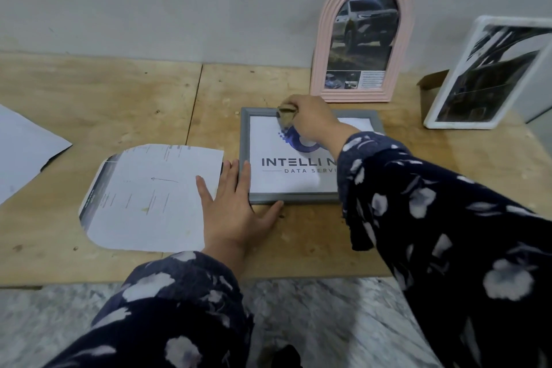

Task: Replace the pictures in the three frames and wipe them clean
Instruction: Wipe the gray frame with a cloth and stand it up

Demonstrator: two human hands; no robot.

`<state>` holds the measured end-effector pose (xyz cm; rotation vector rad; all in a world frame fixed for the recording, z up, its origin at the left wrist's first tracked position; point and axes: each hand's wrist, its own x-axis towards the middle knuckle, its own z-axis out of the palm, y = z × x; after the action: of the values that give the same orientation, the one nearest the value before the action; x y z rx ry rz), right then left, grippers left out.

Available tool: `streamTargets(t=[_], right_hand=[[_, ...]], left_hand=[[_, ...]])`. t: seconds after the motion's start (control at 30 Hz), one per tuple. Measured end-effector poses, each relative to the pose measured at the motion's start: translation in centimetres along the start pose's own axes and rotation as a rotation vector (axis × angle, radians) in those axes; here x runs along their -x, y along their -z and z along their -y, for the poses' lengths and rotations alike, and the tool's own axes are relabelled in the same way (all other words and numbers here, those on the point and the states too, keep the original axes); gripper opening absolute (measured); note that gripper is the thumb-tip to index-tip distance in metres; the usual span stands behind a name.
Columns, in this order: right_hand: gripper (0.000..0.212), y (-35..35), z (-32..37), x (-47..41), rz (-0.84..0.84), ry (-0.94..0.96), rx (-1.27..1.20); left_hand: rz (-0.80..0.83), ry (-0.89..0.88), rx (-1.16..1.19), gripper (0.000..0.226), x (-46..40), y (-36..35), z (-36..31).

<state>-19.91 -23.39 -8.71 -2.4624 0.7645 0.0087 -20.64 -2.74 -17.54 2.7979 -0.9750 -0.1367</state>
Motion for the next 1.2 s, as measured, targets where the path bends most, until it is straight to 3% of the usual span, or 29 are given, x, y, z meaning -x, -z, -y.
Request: streamTargets(t=[0.07,0.13,0.27,0.43,0.7,0.93,1.0,1.1,1.2], right_hand=[[0.041,-1.8,-0.9,0.1,0.185,-0.018,0.170],[0.047,-2.9,-1.6,0.4,0.217,0.006,0.281],[0.050,-3.3,-2.0,1.4,0.132,0.015,0.262],[0.040,-4.0,-2.5,4.5,0.176,0.039,0.128],[0.037,-3.8,-2.3,9.3,0.206,0.060,0.208],[0.039,-0.1,-1.4,9.1,0.420,-0.116,0.134],[0.039,1.7,-1.6,7.4,0.361,-0.148,0.089],[0.037,3.9,-2.0,3.9,0.128,-0.155,-0.024],[0.039,4.4,-1.9,1.7,0.016,-0.103,0.008]], left_hand=[[0.006,0.003,-0.004,0.099,-0.1,0.0,0.0],[0.004,0.004,-0.007,0.099,-0.1,0.0,0.0],[-0.006,0.012,-0.009,0.099,-0.1,0.0,-0.1],[-0.012,0.018,-0.019,0.098,0.1,0.0,0.0],[-0.032,0.004,0.024,0.098,0.3,-0.2,0.3],[-0.012,0.006,0.031,0.095,0.3,0.2,0.0],[-0.011,0.006,0.043,0.095,0.3,0.3,-0.1],[-0.020,0.004,0.039,0.096,0.3,0.1,-0.1],[-0.016,0.010,0.046,0.095,0.2,0.0,0.0]])
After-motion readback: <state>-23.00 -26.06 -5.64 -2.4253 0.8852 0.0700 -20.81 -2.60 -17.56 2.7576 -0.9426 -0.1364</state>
